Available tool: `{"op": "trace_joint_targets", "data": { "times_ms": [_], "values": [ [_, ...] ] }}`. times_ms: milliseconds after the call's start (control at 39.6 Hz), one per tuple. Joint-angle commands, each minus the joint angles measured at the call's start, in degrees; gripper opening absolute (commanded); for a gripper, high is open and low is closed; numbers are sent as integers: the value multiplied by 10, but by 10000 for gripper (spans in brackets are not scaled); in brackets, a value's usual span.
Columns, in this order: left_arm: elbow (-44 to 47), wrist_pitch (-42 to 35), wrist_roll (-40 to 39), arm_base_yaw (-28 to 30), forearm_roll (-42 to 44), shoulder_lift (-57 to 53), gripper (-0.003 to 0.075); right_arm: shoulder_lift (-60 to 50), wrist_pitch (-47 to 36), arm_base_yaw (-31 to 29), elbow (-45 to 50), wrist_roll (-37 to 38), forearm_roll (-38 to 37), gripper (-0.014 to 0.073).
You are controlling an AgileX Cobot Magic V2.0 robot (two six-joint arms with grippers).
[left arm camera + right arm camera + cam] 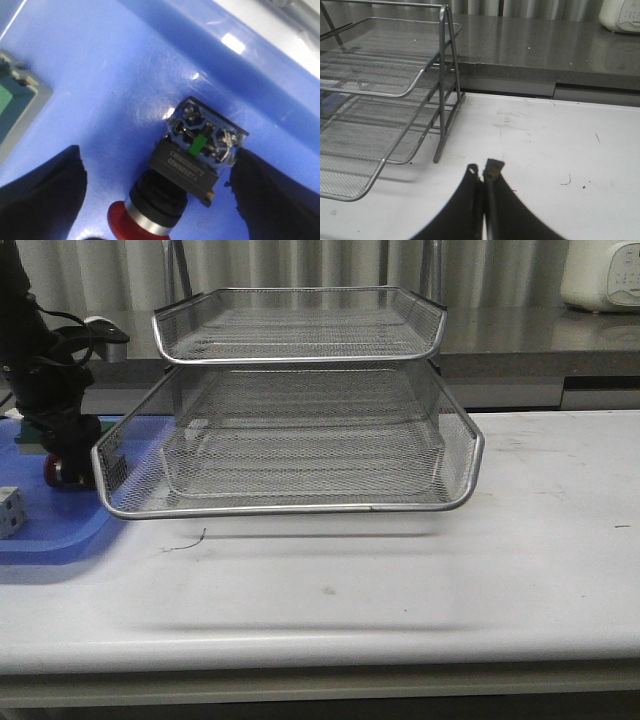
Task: Place button on rack with both arms
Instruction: 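Lower the left gripper onto the red push button and close it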
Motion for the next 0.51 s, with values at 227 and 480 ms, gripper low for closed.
{"op": "trace_joint_targets", "data": {
  "times_ms": [227, 480],
  "values": [
    [-18, -20, 0, -2, -5, -21, 554, 5, -43, -3, -13, 0, 1, -60],
    [-18, -19, 0, -2, -5, -19, 543, 5, -43, -3, -13, 0, 1, -60]
  ]
}}
